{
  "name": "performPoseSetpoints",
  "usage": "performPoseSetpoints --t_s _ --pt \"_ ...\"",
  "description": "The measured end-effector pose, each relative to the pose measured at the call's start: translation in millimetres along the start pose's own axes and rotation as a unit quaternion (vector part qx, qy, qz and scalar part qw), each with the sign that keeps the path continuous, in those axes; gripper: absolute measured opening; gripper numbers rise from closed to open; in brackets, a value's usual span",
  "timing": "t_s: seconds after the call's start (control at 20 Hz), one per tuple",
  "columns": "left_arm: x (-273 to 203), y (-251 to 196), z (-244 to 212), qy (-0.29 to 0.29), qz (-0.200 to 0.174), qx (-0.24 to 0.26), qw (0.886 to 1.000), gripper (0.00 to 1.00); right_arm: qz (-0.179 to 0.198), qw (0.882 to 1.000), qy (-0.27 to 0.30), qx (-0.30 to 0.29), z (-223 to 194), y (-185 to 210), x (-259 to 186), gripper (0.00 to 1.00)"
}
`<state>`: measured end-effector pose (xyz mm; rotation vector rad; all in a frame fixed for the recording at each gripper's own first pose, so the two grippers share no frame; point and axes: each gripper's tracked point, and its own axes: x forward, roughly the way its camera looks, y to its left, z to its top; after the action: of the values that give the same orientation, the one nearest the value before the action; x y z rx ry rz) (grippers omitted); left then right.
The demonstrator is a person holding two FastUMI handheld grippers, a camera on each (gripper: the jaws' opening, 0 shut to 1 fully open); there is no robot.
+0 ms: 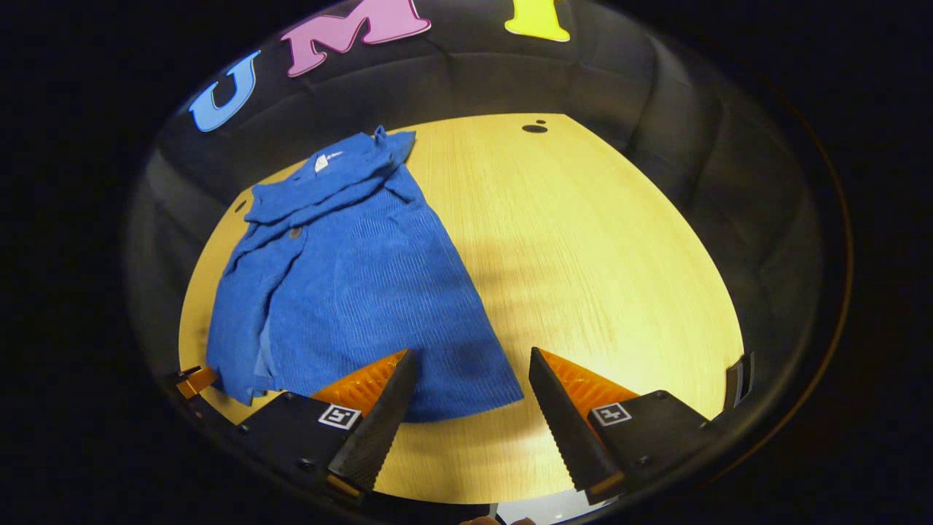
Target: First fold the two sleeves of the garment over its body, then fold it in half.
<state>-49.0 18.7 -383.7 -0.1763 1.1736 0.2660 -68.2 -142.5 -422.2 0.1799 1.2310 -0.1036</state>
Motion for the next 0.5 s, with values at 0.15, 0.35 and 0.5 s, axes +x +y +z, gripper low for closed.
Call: performPoseSetpoints --t_s 0.15,0.35,0.5 --pt "7.2 -0.1 -0.9 0.007 0.001 0.027 1.000 0.86 -0.017 1.000 0.022 0.003 -16.3 -1.5 10.4 0.99" --pt "11.8 -10.1 4.2 0.014 -0.006 0.042 0.999 0.82 -0.032 0.999 0.018 -0.019 -16.5 -2.0 13.9 0.92" --pt "12.3 -18.8 3.5 0.012 -0.021 0.060 0.998 0.65 -0.037 0.999 0.030 -0.003 -14.0 -1.1 14.4 0.94"
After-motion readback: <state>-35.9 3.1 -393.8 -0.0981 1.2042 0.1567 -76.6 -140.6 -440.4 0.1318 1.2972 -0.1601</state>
